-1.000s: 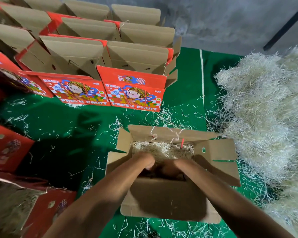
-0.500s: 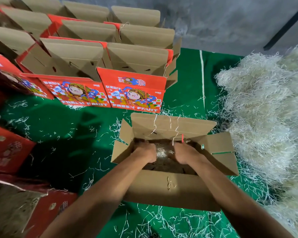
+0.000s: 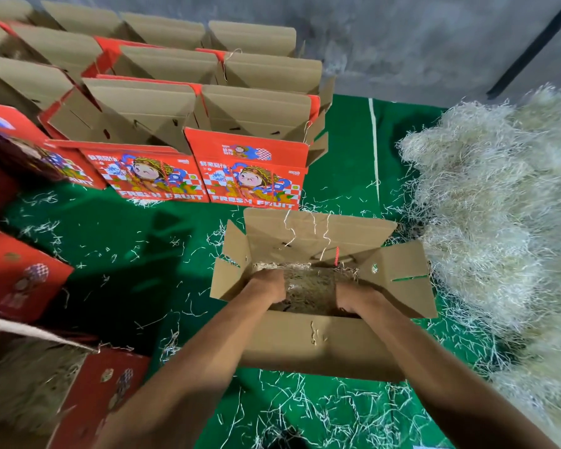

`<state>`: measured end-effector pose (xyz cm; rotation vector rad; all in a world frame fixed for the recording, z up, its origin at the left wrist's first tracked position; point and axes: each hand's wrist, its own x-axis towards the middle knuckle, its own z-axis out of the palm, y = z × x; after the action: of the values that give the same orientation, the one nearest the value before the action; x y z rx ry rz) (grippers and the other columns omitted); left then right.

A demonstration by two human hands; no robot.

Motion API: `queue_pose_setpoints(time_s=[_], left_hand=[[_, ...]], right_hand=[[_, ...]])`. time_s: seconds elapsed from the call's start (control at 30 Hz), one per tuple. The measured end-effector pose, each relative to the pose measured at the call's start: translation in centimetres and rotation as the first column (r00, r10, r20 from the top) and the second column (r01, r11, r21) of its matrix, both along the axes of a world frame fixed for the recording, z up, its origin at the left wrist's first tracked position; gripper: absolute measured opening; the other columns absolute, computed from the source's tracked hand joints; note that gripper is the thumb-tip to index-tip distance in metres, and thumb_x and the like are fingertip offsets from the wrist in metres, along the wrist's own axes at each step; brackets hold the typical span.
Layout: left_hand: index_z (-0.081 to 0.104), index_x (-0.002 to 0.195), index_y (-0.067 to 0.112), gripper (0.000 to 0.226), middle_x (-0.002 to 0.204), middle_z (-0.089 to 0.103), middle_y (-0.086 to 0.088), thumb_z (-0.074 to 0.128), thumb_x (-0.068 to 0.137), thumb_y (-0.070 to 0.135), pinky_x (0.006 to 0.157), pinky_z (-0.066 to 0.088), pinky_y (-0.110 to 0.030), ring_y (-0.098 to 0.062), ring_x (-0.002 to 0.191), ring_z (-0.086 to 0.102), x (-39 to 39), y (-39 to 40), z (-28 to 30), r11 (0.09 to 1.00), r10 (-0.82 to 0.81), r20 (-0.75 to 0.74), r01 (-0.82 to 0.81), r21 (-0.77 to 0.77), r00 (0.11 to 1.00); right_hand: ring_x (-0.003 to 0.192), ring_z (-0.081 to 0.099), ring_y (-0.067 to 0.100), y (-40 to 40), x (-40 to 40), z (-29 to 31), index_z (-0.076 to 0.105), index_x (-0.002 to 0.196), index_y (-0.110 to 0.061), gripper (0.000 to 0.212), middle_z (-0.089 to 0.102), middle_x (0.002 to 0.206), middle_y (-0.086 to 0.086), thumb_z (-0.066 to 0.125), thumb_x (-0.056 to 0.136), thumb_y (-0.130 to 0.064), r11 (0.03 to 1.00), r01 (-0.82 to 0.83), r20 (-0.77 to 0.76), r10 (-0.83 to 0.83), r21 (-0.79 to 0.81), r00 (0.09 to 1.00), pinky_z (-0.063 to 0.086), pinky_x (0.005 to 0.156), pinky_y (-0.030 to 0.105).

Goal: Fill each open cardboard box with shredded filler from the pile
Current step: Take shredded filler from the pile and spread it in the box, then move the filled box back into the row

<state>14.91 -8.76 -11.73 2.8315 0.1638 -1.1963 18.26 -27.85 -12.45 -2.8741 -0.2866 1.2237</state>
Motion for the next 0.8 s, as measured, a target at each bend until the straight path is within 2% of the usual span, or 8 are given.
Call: queue_pose_setpoints(time_s=[0.1, 0.17, 0.33, 0.47, 0.6, 0.63, 0.7, 0.8], left_hand=[[0.040, 0.142, 0.007, 0.044, 0.137, 0.055, -0.014, 0.037, 0.098, 0.015, 0.108, 0.039, -0.040, -0.028, 0.122, 0.053, -0.9, -0.4, 0.2, 0.999, 0.051, -0.128, -0.050, 0.006, 0.990], [0.044, 0.140, 0.005, 0.042, 0.140, 0.053, -0.013, 0.038, 0.100, 0.017, 0.107, 0.040, -0.039, -0.029, 0.124, 0.053, -1.1, -0.3, 1.3, 0.996, 0.068, -0.109, -0.075, -0.057, 0.992], [0.063, 0.115, 0.006, 0.030, 0.118, 0.065, -0.011, 0.054, 0.093, 0.025, 0.076, 0.044, -0.031, -0.028, 0.101, 0.062, -0.8, -0.1, 5.4, 0.982, 0.147, 0.122, -0.130, -0.140, 0.982], [0.065, 0.108, 0.010, 0.027, 0.109, 0.068, -0.009, 0.060, 0.087, 0.026, 0.084, 0.053, -0.036, -0.028, 0.096, 0.064, -1.2, -1.1, 9.1, 0.972, 0.149, 0.258, -0.094, -0.215, 0.955], [0.061, 0.122, 0.017, 0.037, 0.125, 0.063, -0.006, 0.060, 0.091, 0.037, 0.091, 0.046, -0.035, -0.027, 0.111, 0.060, -2.5, -2.6, 11.0, 0.953, 0.153, 0.387, -0.033, -0.300, 0.909], [0.055, 0.130, 0.021, 0.043, 0.133, 0.058, -0.005, 0.059, 0.092, 0.038, 0.094, 0.042, -0.036, -0.027, 0.119, 0.055, -3.0, -3.0, 11.2, 0.942, 0.169, 0.423, -0.020, -0.334, 0.890], [0.040, 0.143, 0.026, 0.054, 0.147, 0.043, -0.005, 0.056, 0.093, 0.041, 0.104, 0.036, -0.044, -0.028, 0.135, 0.039, -4.1, -3.9, 11.6, 0.926, 0.171, 0.494, 0.032, -0.376, 0.853], [0.032, 0.147, 0.030, 0.062, 0.153, 0.034, -0.003, 0.056, 0.093, 0.048, 0.112, 0.031, -0.047, -0.028, 0.142, 0.029, -5.7, -4.9, 11.8, 0.911, 0.160, 0.518, 0.077, -0.406, 0.841]], right_hand=[[0.124, 0.056, 0.031, -0.2, -0.8, 0.8, 0.059, 0.130, -0.003, 0.035, 0.055, 0.140, 0.018, 0.040, 0.101, -0.008, 1.000, -0.024, -0.073, 0.024, -0.005, 0.997, 0.043, 0.094, 0.034], [0.105, 0.063, 0.026, -0.1, -0.8, 2.1, 0.063, 0.112, -0.003, 0.026, 0.058, 0.136, 0.019, 0.040, 0.100, -0.003, 0.998, -0.015, -0.043, 0.017, 0.060, 0.999, 0.041, 0.078, 0.026], [0.102, 0.065, 0.029, -0.4, -0.7, 5.4, 0.066, 0.110, -0.005, 0.025, 0.068, 0.114, 0.016, 0.053, 0.091, -0.016, 0.977, 0.005, 0.170, -0.043, 0.215, 0.985, 0.044, 0.076, 0.026], [0.074, 0.068, 0.020, -0.8, -1.8, 8.2, 0.065, 0.112, -0.021, 0.023, 0.071, 0.090, 0.001, 0.057, 0.091, -0.018, 0.937, 0.015, 0.306, -0.129, 0.348, 0.943, 0.056, 0.069, 0.034], [0.053, 0.060, 0.007, -2.3, -3.1, 10.2, 0.065, 0.110, -0.024, 0.016, 0.065, 0.073, -0.006, 0.057, 0.096, -0.028, 0.905, -0.022, 0.496, -0.212, 0.424, 0.842, 0.053, 0.050, 0.025], [0.056, 0.060, 0.008, -2.8, -3.4, 10.6, 0.065, 0.113, -0.023, 0.020, 0.063, 0.074, -0.008, 0.058, 0.096, -0.030, 0.897, -0.033, 0.542, -0.237, 0.441, 0.806, 0.054, 0.055, 0.026], [0.084, 0.065, 0.016, -4.2, -3.9, 10.9, 0.062, 0.122, -0.021, 0.031, 0.064, 0.092, -0.007, 0.059, 0.094, -0.032, 0.898, -0.041, 0.632, -0.274, 0.437, 0.725, 0.057, 0.087, 0.040], [0.129, 0.050, 0.029, -6.3, -4.4, 10.6, 0.051, 0.135, -0.013, 0.046, 0.056, 0.133, 0.008, 0.058, 0.094, -0.035, 0.896, 0.046, 0.667, -0.361, 0.441, 0.651, 0.038, 0.114, 0.051]])
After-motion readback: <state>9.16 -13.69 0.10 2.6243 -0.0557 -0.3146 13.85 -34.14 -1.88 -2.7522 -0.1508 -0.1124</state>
